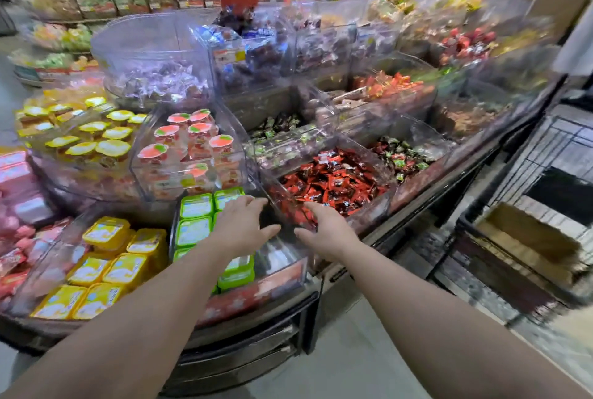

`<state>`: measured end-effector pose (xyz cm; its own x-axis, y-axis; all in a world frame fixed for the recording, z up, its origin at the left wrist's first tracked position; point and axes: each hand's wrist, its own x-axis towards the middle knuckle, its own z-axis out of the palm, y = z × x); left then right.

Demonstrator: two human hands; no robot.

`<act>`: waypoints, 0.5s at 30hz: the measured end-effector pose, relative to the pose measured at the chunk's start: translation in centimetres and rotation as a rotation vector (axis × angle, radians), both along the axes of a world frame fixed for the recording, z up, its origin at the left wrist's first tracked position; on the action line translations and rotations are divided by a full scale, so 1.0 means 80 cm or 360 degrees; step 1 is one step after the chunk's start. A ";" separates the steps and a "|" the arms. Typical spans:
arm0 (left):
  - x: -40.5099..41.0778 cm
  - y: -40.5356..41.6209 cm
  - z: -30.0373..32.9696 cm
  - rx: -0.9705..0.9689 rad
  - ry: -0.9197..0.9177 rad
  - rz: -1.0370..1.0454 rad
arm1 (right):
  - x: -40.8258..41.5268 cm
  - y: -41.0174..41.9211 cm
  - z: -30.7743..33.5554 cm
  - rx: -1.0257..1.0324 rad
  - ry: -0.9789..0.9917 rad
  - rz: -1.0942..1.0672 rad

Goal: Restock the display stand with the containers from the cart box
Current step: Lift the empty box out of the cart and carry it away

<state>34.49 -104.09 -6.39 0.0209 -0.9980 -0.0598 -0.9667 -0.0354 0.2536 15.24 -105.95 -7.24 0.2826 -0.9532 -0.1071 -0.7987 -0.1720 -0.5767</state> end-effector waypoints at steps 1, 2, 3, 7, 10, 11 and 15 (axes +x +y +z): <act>-0.023 -0.004 0.005 -0.0016 -0.0003 -0.0046 | -0.023 0.000 0.003 -0.0009 -0.0009 -0.0053; -0.048 -0.008 0.010 -0.0025 -0.0015 -0.0092 | -0.048 0.001 0.006 -0.0017 -0.0021 -0.0108; -0.076 -0.012 0.013 -0.0029 -0.0032 -0.0138 | -0.076 0.002 0.007 -0.0018 -0.0029 -0.0159; -0.211 -0.025 0.019 -0.0001 -0.0047 -0.0299 | -0.211 0.012 0.012 -0.0042 0.0010 -0.0344; -0.339 -0.026 0.023 -0.0004 -0.0032 -0.0424 | -0.340 0.030 0.015 -0.0048 0.0049 -0.0522; -0.384 -0.026 0.025 0.0014 -0.0034 -0.0479 | -0.386 0.037 0.017 -0.0045 0.0068 -0.0591; -0.542 -0.027 0.034 -0.0013 -0.0024 -0.0679 | -0.548 0.064 0.024 -0.0007 0.0162 -0.0823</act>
<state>-8.88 -106.25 -3.65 -0.3932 -0.9178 -0.0546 -0.8979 0.3705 0.2377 -28.62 -100.83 -5.34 -0.2365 -0.9659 -0.1052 -0.8317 0.2572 -0.4920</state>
